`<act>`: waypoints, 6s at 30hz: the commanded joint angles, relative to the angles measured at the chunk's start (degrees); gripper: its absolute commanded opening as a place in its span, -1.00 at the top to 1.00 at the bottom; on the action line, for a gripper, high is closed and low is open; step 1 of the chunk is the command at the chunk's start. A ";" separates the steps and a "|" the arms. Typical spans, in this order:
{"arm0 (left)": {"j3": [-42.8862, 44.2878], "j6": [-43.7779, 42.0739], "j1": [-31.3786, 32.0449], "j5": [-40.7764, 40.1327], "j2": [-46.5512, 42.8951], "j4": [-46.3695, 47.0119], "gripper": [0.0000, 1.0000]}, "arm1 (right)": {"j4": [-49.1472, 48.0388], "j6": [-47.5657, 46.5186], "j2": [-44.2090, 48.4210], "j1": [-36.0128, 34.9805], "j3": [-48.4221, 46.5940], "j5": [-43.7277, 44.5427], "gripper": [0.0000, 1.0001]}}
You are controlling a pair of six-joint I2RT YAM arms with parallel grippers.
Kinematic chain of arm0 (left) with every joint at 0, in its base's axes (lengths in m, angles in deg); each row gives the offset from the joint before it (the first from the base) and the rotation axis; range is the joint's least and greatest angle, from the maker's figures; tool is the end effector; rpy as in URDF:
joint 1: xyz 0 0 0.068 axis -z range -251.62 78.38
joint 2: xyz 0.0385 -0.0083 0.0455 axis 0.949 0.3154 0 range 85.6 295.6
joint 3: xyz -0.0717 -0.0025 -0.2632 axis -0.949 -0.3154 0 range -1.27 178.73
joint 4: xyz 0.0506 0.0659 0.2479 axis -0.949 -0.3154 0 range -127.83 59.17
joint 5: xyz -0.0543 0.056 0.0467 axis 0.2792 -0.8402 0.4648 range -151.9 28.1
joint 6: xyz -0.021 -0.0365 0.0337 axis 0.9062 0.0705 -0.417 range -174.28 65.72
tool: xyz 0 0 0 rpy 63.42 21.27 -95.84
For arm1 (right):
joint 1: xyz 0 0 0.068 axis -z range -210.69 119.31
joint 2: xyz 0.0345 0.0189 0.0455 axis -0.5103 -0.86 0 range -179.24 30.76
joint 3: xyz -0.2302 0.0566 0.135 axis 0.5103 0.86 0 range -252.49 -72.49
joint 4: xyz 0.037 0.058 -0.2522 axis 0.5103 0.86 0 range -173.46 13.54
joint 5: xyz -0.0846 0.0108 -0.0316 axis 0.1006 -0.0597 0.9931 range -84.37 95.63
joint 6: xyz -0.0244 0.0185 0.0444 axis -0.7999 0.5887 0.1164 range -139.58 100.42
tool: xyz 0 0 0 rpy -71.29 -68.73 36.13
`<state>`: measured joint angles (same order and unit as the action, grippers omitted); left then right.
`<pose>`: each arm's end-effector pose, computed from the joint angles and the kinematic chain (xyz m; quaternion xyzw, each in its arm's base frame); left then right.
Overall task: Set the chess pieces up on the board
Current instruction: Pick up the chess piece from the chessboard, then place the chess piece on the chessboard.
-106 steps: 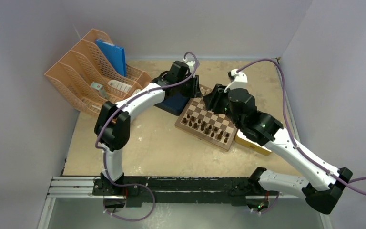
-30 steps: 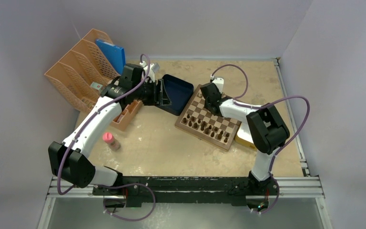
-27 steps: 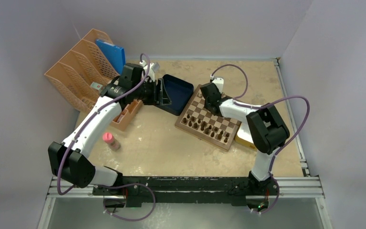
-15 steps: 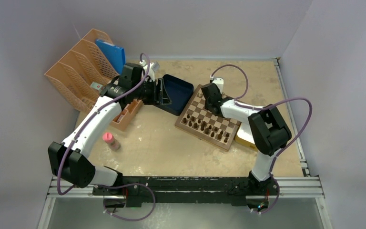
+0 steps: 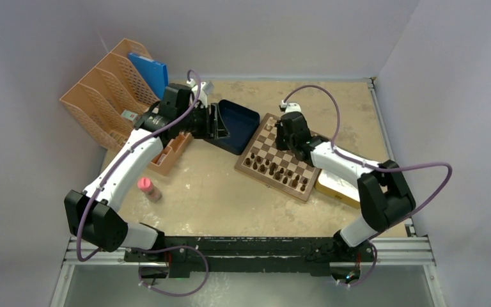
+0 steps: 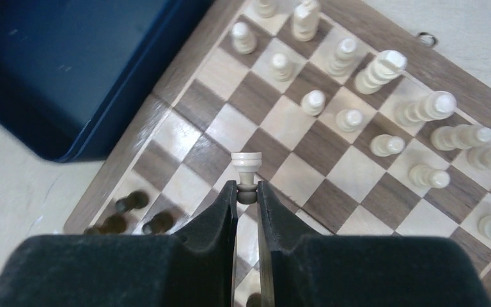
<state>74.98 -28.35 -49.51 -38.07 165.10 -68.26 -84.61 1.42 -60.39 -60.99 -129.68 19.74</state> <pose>0.2733 -0.1265 0.3496 0.0564 0.8916 -0.3376 0.2965 0.3094 0.1707 0.2315 -0.0121 0.8733 0.1084 0.4748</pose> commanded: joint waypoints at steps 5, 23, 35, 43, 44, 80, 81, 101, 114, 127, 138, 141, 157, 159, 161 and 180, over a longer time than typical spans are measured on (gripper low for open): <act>1.54 0.52 -0.06 5.08 0.21 6.99 0.02 | -6.32 -13.33 11.29 -0.25 2.33 -21.66 0.66; -20.76 -59.56 -0.09 35.60 -13.80 30.34 0.06 | 11.10 -22.54 10.81 -1.41 -9.43 -58.03 0.71; -11.78 -83.84 2.83 40.72 -6.82 13.99 0.00 | 15.51 -22.90 11.01 -3.52 -11.57 -61.31 0.71; -9.27 -89.02 7.02 38.20 -3.65 8.41 0.03 | 14.60 -21.40 10.12 -3.68 -13.50 -61.66 0.73; -9.09 -89.49 7.19 37.80 -3.46 7.95 0.03 | 14.59 -21.37 10.04 -3.64 -13.68 -61.52 0.73; -14.63 -49.28 7.83 16.46 -7.86 39.25 1.00 | -24.29 17.39 18.28 -2.47 -2.22 -58.35 0.69; -14.56 -48.17 7.86 16.47 -7.78 39.84 1.00 | -24.61 17.88 18.23 -2.40 -2.15 -58.08 0.70; -14.99 -33.05 7.86 6.99 -7.64 39.34 -0.14 | -11.14 15.57 20.93 -2.22 -4.51 -40.19 0.79; -13.41 -25.04 7.84 -4.81 -12.75 15.52 -0.32 | 21.90 13.24 11.98 -0.23 -22.45 -3.36 0.84; -10.30 -15.63 7.83 -12.23 -13.19 3.53 -0.39 | 39.60 9.29 3.53 12.15 -26.21 1.48 0.79; -9.54 -16.09 7.86 -13.48 -13.58 1.64 -0.40 | 37.56 8.42 -0.35 16.40 -20.74 -0.94 0.78; -9.09 -16.88 7.82 -13.84 -13.29 0.50 -0.40 | 36.94 8.14 -1.44 16.82 -20.02 -1.31 0.78; -7.69 -18.01 7.84 -15.31 -13.31 -0.58 -0.40 | 31.68 6.01 -5.20 18.46 -16.69 0.00 0.78; -7.64 -18.21 7.84 -15.27 -13.39 -0.39 -0.40 | 31.10 5.93 -5.64 18.52 -17.02 0.04 0.78; -7.31 -18.46 7.84 -15.32 -13.26 -0.36 -0.40 | 30.82 6.01 -6.22 18.57 -17.24 0.23 0.78; -6.46 -18.25 7.86 -15.40 -13.74 -0.89 -0.39 | 28.75 5.78 -9.05 18.97 -17.13 1.80 0.76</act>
<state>66.04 -46.36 -41.79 -53.02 152.86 -69.70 -54.64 7.75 -68.89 -42.41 -146.34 20.11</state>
